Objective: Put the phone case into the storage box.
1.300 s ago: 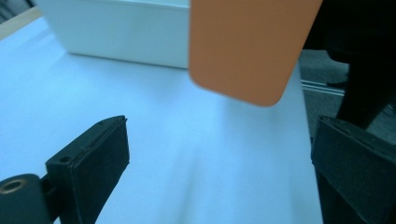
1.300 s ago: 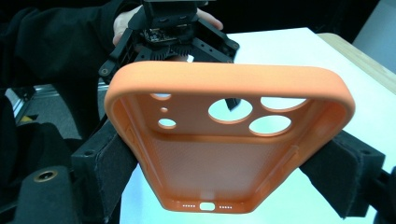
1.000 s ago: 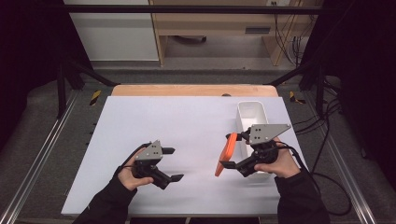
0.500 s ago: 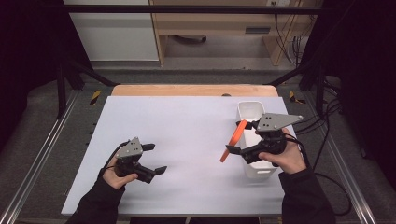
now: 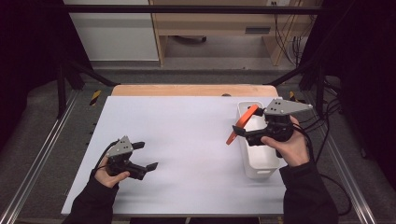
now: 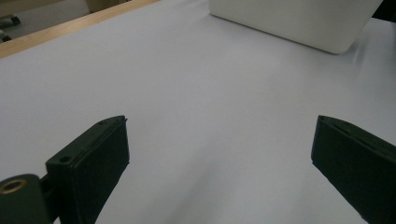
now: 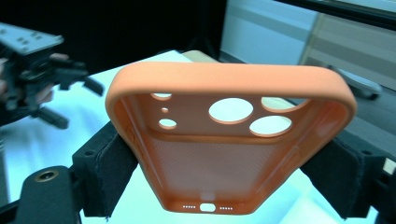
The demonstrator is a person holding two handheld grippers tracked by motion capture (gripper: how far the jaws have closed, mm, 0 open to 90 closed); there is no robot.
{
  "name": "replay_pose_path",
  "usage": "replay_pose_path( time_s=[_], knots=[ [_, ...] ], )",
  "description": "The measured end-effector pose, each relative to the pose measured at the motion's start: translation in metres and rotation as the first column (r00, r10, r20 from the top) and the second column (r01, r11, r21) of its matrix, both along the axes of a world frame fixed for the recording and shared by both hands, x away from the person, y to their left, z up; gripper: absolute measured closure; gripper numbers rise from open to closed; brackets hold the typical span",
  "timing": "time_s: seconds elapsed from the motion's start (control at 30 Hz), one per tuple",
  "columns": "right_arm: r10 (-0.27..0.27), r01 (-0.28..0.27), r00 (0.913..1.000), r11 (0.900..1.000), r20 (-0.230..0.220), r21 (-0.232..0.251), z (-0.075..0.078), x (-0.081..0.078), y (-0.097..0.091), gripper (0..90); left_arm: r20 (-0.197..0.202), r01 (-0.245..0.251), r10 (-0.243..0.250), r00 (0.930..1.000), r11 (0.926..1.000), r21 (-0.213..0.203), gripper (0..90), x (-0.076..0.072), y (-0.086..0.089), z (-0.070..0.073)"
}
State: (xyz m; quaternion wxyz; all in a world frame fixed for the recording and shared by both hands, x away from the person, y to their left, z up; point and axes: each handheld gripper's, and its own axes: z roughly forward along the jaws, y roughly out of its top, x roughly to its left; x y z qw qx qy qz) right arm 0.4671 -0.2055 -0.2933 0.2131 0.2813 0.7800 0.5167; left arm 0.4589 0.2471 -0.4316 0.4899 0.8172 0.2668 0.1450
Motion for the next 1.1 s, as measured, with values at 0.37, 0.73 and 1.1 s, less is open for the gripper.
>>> replay_pose_path(
  time_s=[0.37,0.73,1.1],
  knots=[
    [-0.165,0.164,0.9864,0.9860,0.002,0.026,0.008,0.013,-0.016,16.1,0.000,-0.018,0.018,0.9998,0.9998,-0.007,3.8,0.002,0.007,-0.002],
    [-0.262,0.262,0.9650,0.9649,-0.005,0.015,0.010,0.027,-0.023,16.1,0.002,-0.031,0.031,0.9995,0.9995,-0.004,3.8,0.004,0.012,-0.005],
    [-0.338,0.338,0.9409,0.9411,-0.018,-0.010,0.012,0.044,-0.025,16.1,0.001,-0.039,0.039,0.9992,0.9992,0.001,2.9,0.004,0.014,-0.006]
  ],
)
